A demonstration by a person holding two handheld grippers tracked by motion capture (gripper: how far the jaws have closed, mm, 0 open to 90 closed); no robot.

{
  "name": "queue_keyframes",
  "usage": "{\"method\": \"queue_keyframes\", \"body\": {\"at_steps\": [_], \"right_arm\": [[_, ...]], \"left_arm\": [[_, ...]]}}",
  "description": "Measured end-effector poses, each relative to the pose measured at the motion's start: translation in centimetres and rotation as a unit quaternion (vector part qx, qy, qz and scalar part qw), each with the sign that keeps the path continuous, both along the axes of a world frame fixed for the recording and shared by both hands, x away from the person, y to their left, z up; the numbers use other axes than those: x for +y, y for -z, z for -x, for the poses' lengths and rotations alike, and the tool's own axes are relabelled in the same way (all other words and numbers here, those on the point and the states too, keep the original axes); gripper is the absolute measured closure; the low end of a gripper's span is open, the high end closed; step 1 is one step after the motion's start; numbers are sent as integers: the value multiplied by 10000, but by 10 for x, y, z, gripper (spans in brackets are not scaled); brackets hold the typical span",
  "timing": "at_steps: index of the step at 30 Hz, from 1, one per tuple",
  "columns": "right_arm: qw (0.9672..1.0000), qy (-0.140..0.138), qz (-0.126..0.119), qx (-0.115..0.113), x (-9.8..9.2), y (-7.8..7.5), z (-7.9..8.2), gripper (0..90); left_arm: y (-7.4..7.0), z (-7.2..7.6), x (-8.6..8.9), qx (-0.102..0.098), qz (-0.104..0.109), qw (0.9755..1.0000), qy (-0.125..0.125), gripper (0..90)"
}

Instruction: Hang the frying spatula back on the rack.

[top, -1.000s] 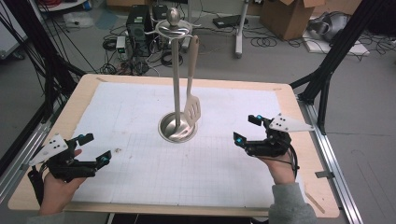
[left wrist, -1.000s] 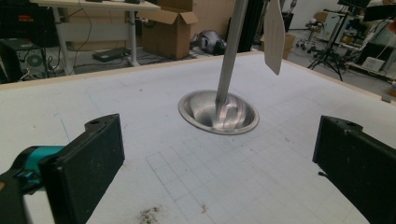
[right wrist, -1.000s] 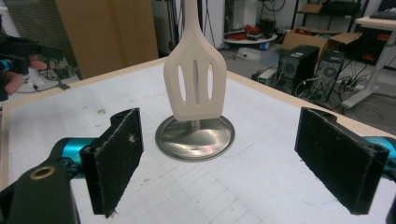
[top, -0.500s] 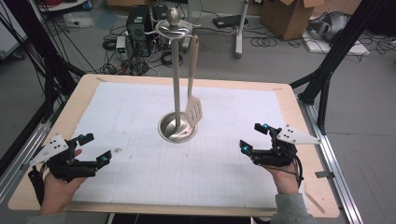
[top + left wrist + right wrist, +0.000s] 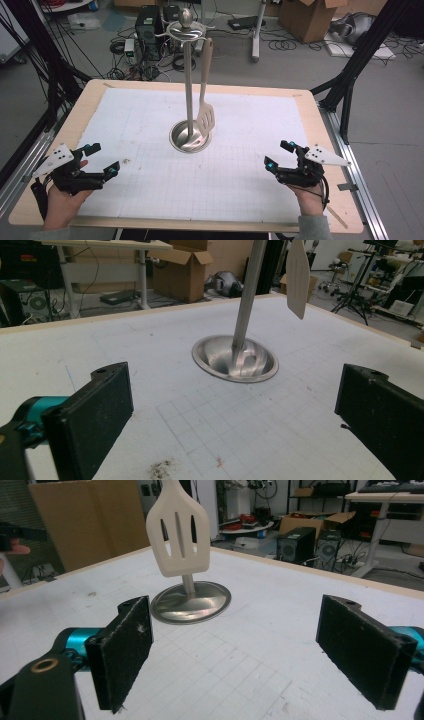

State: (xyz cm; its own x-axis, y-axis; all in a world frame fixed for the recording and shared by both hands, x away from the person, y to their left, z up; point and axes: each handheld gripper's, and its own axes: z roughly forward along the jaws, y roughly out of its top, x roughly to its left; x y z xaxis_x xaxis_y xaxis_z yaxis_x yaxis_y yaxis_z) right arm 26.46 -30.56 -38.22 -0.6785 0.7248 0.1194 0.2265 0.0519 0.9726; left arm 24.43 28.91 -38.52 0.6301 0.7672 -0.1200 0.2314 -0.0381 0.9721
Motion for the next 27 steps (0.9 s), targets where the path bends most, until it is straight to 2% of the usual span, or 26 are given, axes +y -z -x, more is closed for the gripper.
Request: {"method": "queue_keyframes", "body": {"at_steps": [16, 27], "right_arm": [[9994, 258, -240, 52, -22, 22, 13, 141], [9991, 345, -243, 59, -32, 29, 20, 141]], "left_arm": [[1, 0, 0, 14, -16, 10000, 2, 25], [2, -1, 0, 14, -20, 10000, 2, 25]]}}
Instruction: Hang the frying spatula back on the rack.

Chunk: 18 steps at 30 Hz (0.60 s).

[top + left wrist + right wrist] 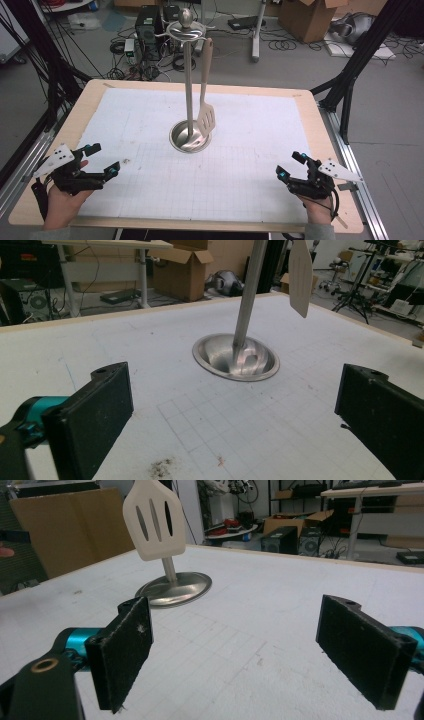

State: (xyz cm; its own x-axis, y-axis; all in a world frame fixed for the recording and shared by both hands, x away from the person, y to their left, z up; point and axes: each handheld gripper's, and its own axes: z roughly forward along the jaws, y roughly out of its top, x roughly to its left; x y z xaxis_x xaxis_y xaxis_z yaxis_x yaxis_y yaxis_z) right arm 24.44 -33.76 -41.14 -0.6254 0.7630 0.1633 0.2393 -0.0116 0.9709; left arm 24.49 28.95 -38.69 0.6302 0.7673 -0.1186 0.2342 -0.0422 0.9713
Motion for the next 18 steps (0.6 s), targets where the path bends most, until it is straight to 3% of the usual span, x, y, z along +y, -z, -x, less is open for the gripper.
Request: {"method": "queue_keyframes", "body": {"at_steps": [11, 18], "right_arm": [[10000, 42, -45, -14, -10, 12, 7, 141], [9989, 358, -296, 18, -27, 28, 11, 141]], "left_arm": [[1, -1, 1, 9, 1, 10000, 0, 25], [3, 0, 2, 35, 10, 10000, -48, 25]]}}
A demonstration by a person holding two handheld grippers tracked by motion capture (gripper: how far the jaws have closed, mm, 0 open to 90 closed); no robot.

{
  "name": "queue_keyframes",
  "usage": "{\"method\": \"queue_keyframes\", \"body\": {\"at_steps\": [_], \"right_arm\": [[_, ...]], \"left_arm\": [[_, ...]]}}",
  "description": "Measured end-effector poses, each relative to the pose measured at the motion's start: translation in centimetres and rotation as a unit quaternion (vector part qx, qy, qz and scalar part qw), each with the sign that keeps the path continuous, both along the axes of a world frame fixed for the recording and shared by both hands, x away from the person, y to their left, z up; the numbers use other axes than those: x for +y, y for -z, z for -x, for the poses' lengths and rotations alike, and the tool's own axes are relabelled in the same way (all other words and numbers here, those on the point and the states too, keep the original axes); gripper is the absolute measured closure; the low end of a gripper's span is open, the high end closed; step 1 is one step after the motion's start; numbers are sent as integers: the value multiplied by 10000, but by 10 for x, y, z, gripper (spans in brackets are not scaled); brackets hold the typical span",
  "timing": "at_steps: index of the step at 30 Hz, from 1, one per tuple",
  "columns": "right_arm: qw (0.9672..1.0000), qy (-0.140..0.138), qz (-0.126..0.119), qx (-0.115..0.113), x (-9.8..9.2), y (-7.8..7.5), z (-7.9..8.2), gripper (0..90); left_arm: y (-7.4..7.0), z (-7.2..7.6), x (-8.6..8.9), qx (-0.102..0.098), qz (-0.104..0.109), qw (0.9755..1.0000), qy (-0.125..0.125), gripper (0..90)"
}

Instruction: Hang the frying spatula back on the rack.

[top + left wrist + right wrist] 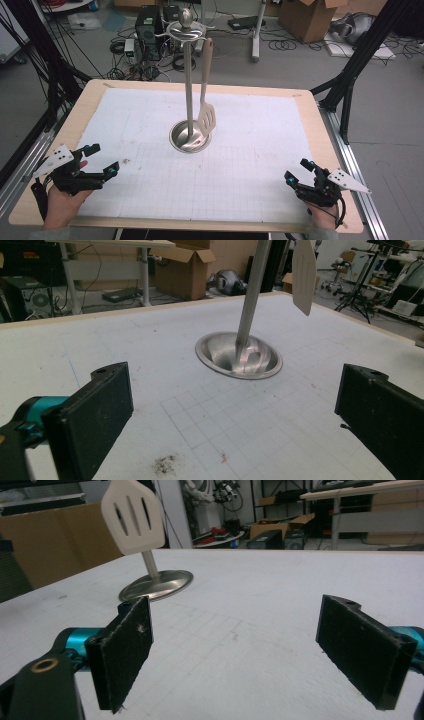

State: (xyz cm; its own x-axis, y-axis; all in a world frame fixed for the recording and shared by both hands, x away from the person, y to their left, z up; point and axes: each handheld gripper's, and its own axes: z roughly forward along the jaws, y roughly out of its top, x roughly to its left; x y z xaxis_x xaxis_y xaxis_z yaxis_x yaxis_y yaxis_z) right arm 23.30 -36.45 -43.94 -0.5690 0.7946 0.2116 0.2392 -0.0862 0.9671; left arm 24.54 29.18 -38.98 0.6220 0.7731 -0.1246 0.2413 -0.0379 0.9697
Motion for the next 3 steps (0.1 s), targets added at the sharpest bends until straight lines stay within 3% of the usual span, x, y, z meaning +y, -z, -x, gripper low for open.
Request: {"method": "queue_keyframes", "body": {"at_steps": [3], "right_arm": [[10000, 35, -49, 12, -4, 4, 1, 141]], "left_arm": [[0, -1, -2, -6, -27, 10000, 13, 25]]}}
